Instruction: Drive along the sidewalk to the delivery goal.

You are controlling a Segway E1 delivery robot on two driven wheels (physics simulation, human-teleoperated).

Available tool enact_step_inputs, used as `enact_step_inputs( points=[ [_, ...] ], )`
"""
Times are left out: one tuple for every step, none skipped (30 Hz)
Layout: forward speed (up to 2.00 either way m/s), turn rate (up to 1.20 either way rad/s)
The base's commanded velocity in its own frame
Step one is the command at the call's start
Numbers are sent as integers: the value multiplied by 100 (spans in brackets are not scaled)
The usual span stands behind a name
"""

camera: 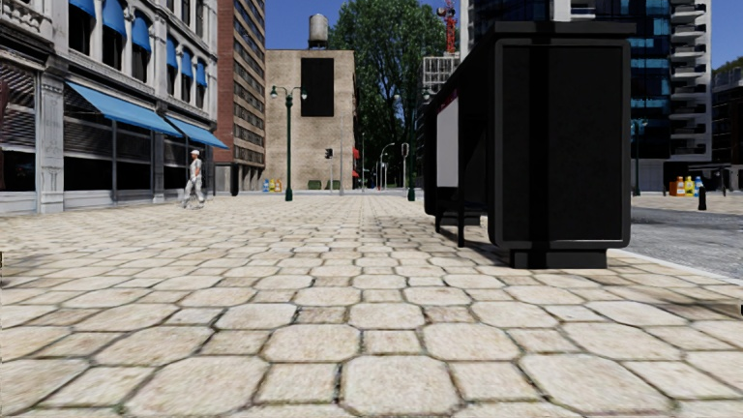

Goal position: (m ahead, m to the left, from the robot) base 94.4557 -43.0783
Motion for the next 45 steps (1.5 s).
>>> enact_step_inputs(
  points=[
    [200, 0],
    [200, 0],
    [200, 0],
    [200, 0],
    [200, 0],
    [200, 0],
    [200, 0],
    [200, 0],
    [200, 0],
    [200, 0],
    [200, 0],
    [200, 0],
    [200, 0],
    [200, 0],
    [200, 0],
    [200, 0],
    [200, 0],
    [200, 0],
    [200, 0],
    [200, 0],
    [200, 0],
    [200, 0],
    [200, 0],
    [200, 0],
    [200, 0],
    [200, 0],
    [200, 0],
    [200, 0],
    [200, 0],
    [200, 0],
    [200, 0],
    [200, 0],
    [200, 0],
    [200, 0],
    [200, 0],
    [200, 0],
    [200, 0],
    [200, 0],
    [200, 0],
    [200, 0],
    [200, 0],
    [200, 0],
    [200, 0],
    [200, 0],
    [200, 0]
  ],
)
